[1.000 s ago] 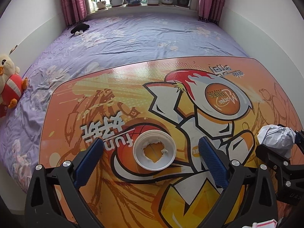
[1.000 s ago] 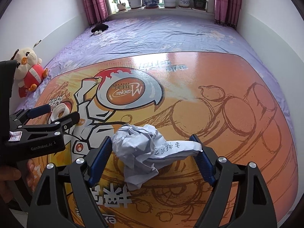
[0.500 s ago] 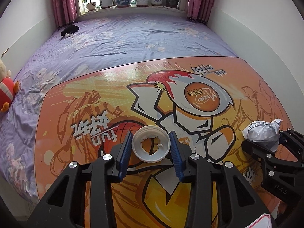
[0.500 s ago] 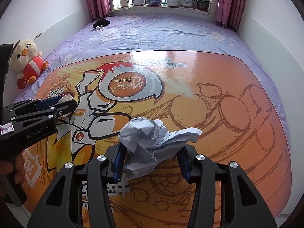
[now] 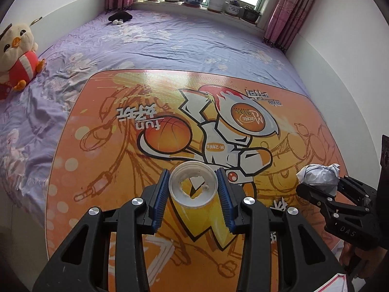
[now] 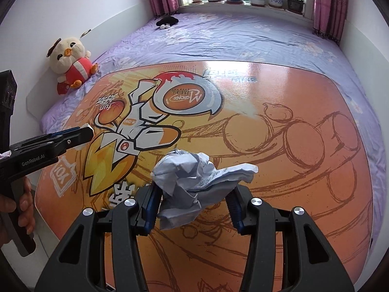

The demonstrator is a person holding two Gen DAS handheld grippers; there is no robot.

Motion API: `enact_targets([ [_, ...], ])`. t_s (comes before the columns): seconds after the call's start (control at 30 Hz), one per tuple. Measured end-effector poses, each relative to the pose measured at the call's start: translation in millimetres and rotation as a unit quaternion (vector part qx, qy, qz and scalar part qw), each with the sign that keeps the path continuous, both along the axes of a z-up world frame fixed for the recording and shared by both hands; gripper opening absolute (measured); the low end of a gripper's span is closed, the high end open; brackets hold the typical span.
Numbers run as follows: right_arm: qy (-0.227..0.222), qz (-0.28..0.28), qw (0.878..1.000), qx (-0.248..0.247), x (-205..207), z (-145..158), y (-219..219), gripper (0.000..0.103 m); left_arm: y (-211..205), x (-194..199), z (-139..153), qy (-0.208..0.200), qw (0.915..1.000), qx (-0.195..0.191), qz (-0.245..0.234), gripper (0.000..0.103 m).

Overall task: Collect trash
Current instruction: 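Carry the cup lid and crumpled paper in both tools over the yellow bin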

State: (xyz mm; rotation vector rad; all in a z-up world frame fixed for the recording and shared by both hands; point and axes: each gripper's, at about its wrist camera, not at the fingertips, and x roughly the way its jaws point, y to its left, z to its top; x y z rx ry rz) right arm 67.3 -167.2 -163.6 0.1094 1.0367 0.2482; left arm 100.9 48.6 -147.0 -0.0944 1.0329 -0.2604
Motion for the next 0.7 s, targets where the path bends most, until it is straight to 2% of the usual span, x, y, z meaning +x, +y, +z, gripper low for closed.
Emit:
enact_targets([
  [0.37,-0.022,0.145,0.989,0.019,-11.4,23.2,15.1,0.050,20.3,-75.3,9.2,-0.004,0.9918,0.003,0.128,0.039],
  [0.53,-0.033,0.208,0.977,0.032,-25.6,33.7,44.9,0.050,44.9,-106.7,15.1,-0.007,0.9840,0.008,0.178,0.039],
  [0.7,-0.037,0.279,0.959,0.044,-45.5,42.9,90.0,0.050,77.1,-145.8,16.2,-0.008,0.9729,0.011,0.231,0.039],
])
